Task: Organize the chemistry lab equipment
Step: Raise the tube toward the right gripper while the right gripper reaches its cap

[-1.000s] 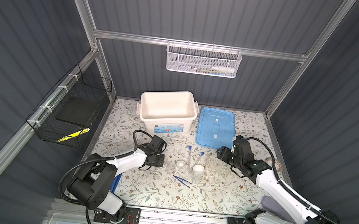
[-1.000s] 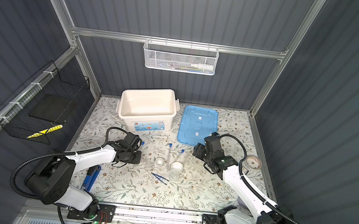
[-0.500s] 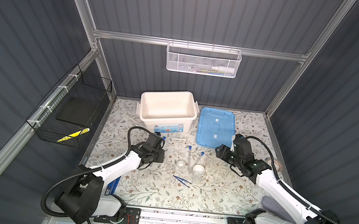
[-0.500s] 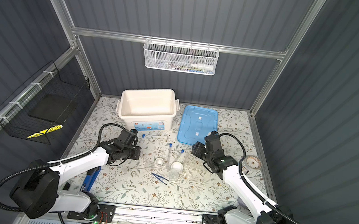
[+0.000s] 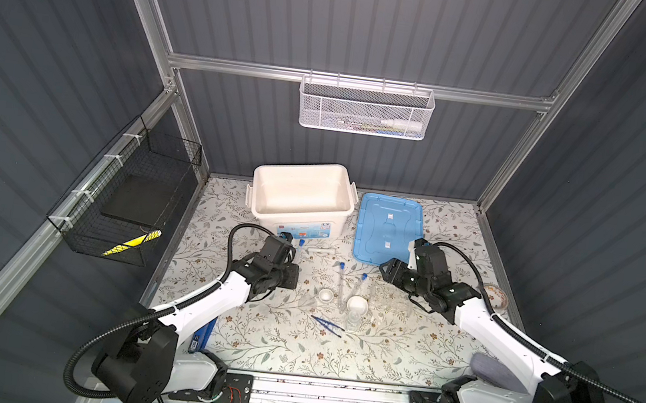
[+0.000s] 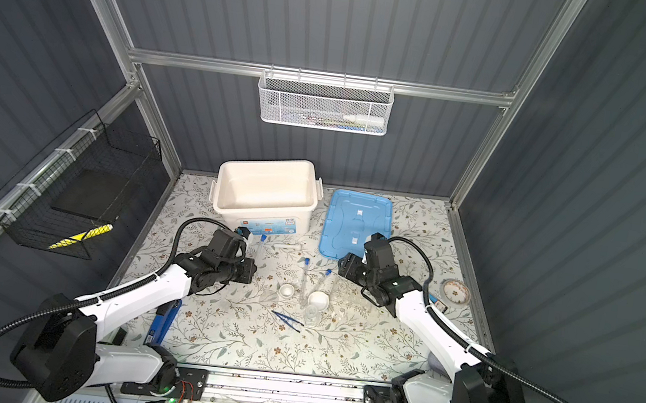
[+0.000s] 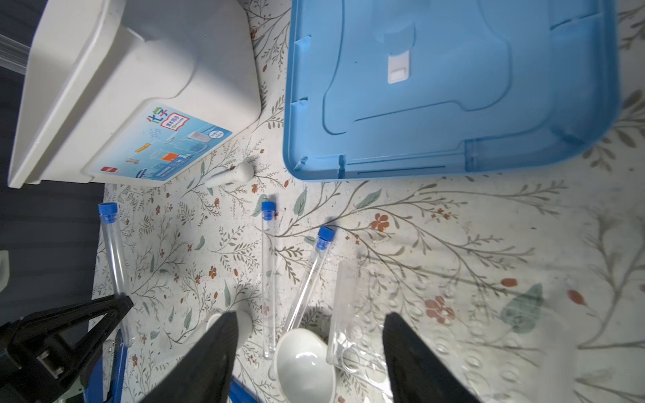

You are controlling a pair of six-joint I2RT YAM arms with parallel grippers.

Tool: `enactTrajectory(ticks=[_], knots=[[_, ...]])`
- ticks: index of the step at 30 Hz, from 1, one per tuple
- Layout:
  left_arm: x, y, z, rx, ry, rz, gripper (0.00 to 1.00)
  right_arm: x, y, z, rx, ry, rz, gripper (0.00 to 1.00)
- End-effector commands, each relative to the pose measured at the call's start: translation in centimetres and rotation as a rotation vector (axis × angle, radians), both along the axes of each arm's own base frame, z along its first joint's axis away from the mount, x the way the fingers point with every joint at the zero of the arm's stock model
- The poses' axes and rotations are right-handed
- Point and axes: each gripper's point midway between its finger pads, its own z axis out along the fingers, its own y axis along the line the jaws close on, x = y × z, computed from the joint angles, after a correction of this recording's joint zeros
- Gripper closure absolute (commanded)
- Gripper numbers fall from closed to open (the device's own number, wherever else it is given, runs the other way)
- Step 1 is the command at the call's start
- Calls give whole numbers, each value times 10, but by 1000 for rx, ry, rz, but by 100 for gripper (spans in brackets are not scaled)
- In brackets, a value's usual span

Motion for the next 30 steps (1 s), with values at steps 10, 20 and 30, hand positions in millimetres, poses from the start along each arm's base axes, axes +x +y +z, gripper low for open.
enactTrajectory(ticks=[10, 20, 30], knots=[[6, -45, 46, -71, -112, -268, 86, 22, 43, 29, 172, -50, 81, 31], [-3, -64, 51, -36, -122, -426, 86, 39, 88, 45, 305, -60, 199, 28], [-10, -78, 49, -66, -105, -489, 86, 60, 117, 52, 412, -35, 249, 33]])
